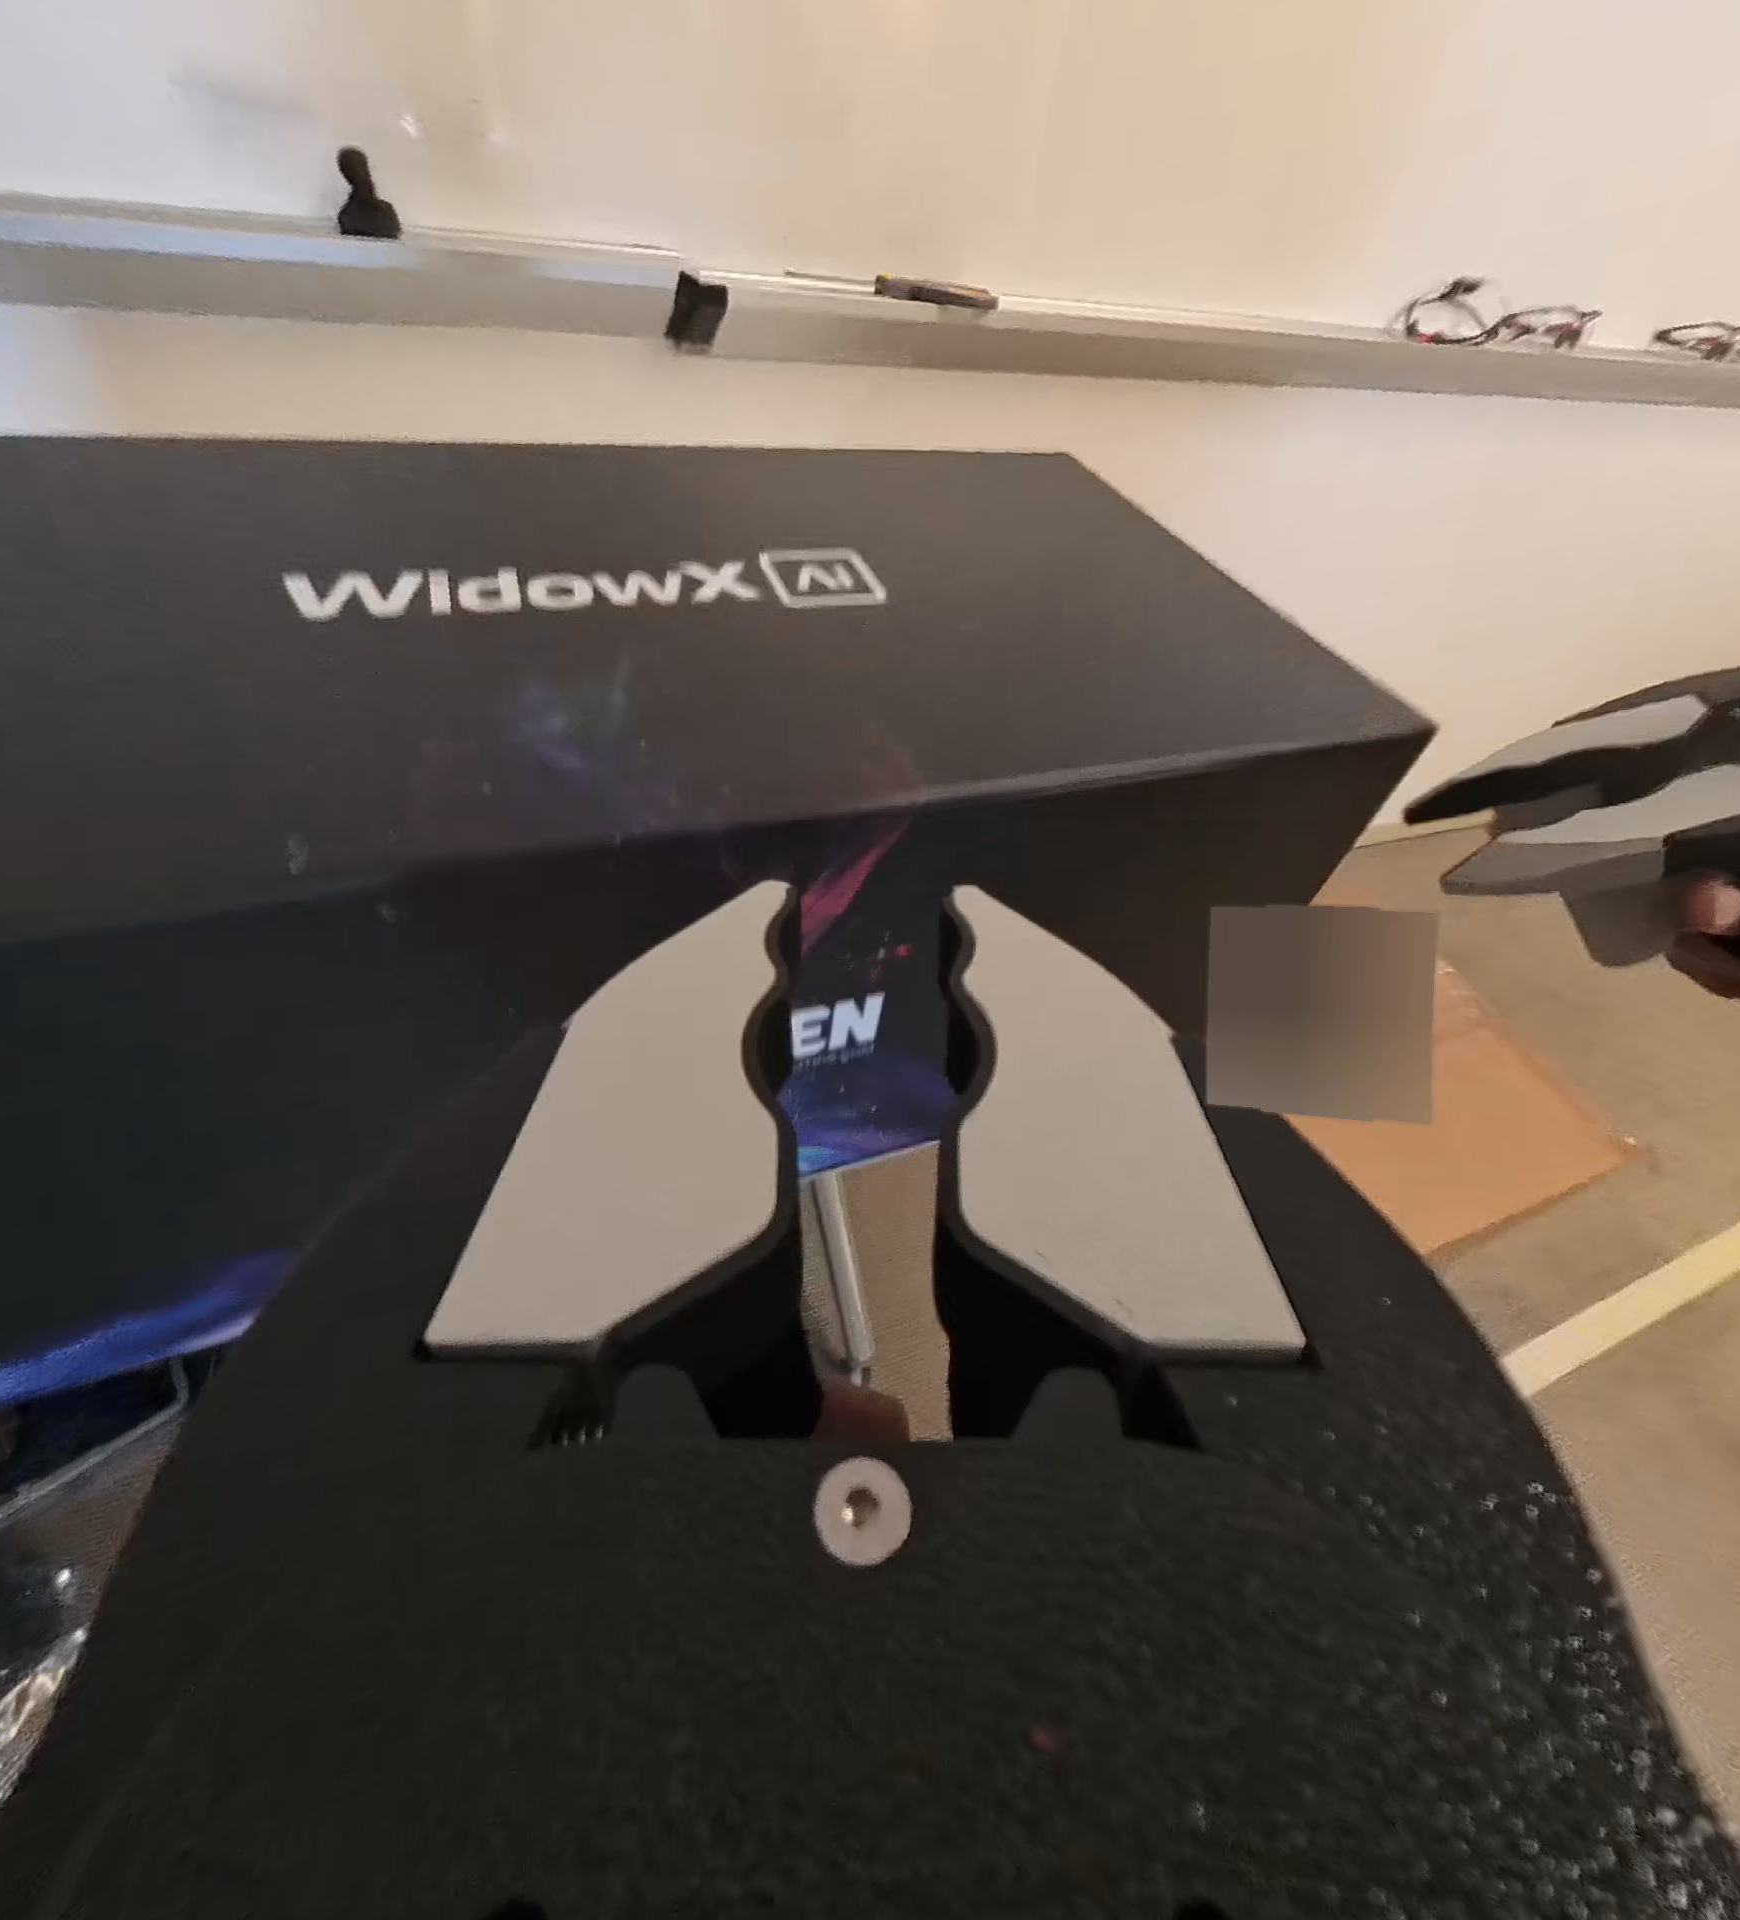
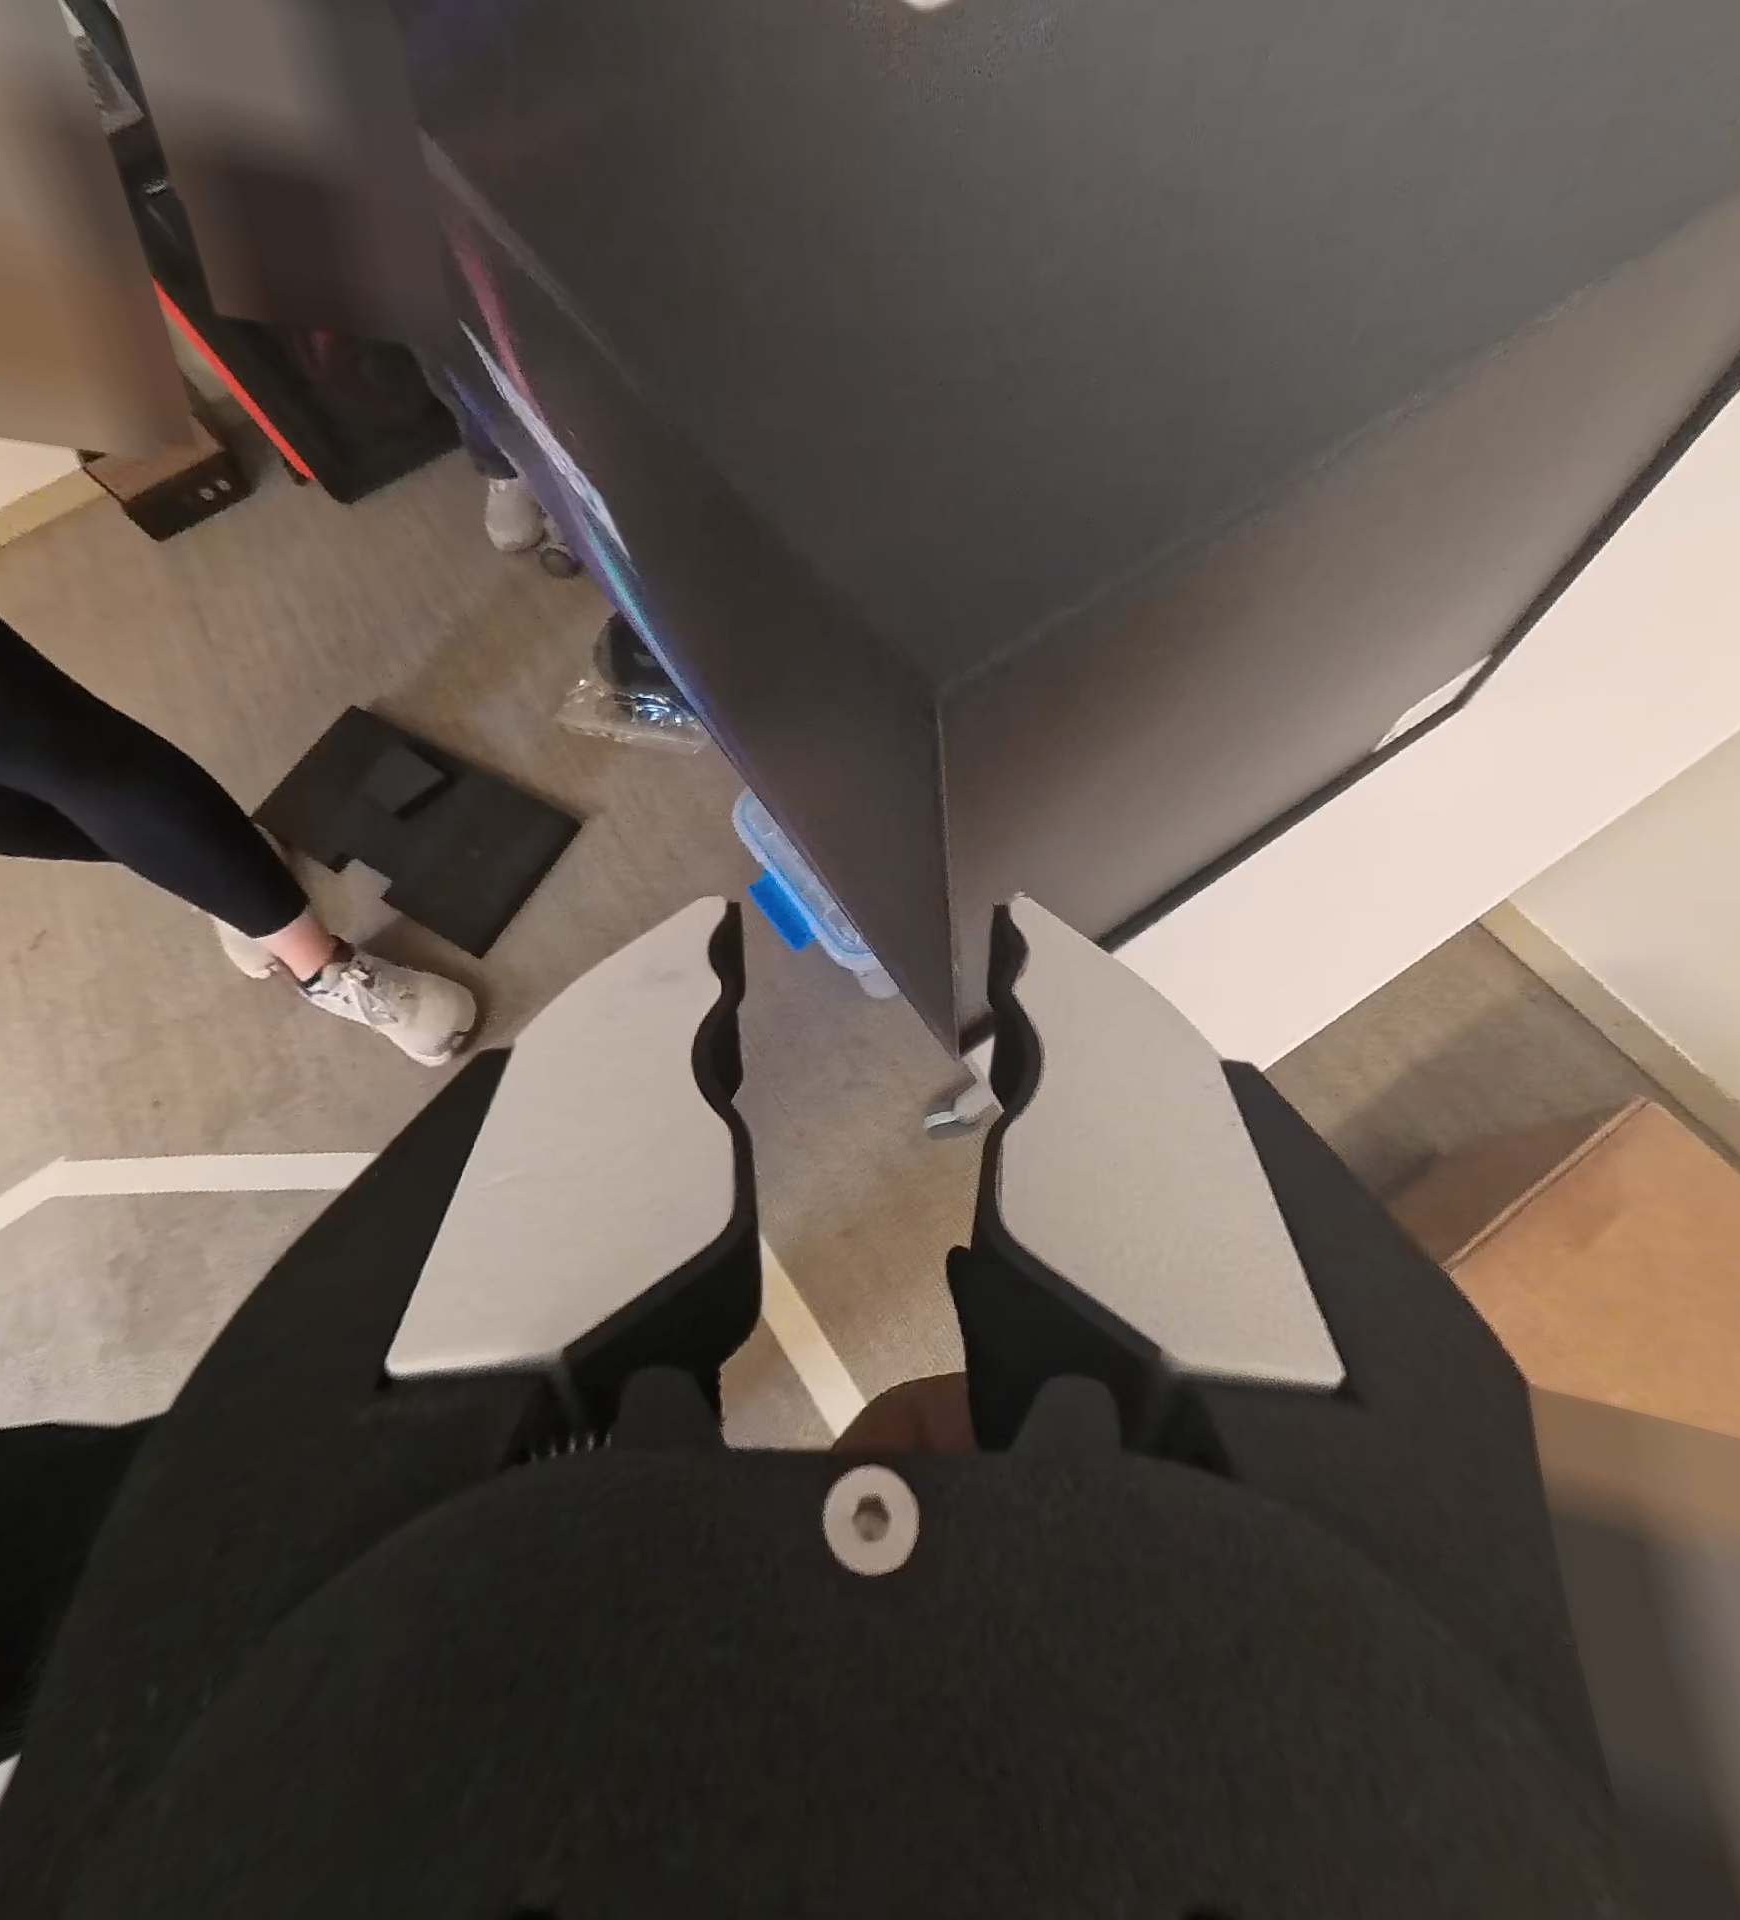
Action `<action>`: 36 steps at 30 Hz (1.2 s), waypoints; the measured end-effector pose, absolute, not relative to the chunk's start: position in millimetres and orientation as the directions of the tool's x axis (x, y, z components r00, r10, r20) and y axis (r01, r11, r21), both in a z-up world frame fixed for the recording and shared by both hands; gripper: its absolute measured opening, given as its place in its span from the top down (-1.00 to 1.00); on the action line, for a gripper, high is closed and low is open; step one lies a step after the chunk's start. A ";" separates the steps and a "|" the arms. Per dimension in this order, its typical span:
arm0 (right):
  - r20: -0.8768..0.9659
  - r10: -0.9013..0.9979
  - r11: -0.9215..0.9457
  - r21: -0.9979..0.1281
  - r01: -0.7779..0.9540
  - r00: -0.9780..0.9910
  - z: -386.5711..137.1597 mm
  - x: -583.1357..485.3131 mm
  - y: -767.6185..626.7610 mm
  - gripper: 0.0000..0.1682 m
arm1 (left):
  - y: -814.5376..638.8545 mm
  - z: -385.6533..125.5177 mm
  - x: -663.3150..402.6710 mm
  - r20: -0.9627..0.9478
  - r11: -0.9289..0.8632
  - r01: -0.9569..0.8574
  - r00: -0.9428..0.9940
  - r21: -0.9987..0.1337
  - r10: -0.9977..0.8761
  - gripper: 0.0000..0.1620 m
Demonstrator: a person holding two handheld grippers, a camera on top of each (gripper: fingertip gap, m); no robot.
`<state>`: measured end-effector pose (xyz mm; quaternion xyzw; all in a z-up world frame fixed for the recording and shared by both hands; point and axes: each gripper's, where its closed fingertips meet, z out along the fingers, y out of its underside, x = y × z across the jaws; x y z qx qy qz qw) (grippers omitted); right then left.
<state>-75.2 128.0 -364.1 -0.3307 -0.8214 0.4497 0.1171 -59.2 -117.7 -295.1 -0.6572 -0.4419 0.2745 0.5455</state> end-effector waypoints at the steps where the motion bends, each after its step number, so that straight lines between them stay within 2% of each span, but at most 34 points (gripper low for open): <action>1: -0.100 0.646 0.374 -0.822 0.429 -0.757 -372.9 -76.7 127.3 0.51 | -118.1 -307.4 -55.9 0.122 -0.016 0.289 0.453 -0.957 0.883 0.73; 3: -0.081 0.642 0.383 -0.827 0.411 -0.762 -392.5 -80.4 126.0 0.54 | -117.3 -333.2 -49.6 0.133 -0.012 0.314 0.437 -0.949 0.890 0.82; 8: -0.039 0.633 0.414 -0.827 0.380 -0.773 -436.1 -86.2 123.6 0.53 | -101.2 -394.9 -43.2 0.147 -0.011 0.361 0.407 -0.932 0.901 0.84; 15: -0.004 0.625 0.430 -0.832 0.349 -0.780 -492.5 -86.6 123.0 0.55 | -77.3 -451.2 -33.4 0.109 -0.024 0.323 0.387 -0.946 0.916 0.82; 19: -0.016 0.629 0.387 -0.861 0.330 -0.777 -506.2 -94.5 118.8 0.62 | -67.6 -483.0 -27.7 0.112 -0.025 0.333 0.386 -0.943 0.916 0.81; 21: -0.005 0.619 0.378 -0.875 0.303 -0.785 -506.6 -96.0 115.2 0.73 | -65.4 -491.3 -24.3 0.117 -0.025 0.344 0.384 -0.938 0.916 0.81; 24: 0.018 0.627 0.380 -0.880 0.286 -0.779 -506.6 -97.5 116.0 0.79 | -66.5 -497.6 -19.3 0.129 -0.017 0.364 0.371 -0.931 0.920 0.82; 26: 0.018 0.604 0.389 -0.880 0.275 -0.797 -505.6 -94.1 116.5 0.92 | -68.5 -499.0 -16.7 0.131 -0.014 0.370 0.363 -0.929 0.922 0.83; 36: -0.021 0.485 0.401 -0.883 0.244 -0.874 -501.3 -56.5 106.6 0.91 | -76.7 -510.3 -13.4 0.101 -0.052 0.384 0.369 -0.922 0.924 0.85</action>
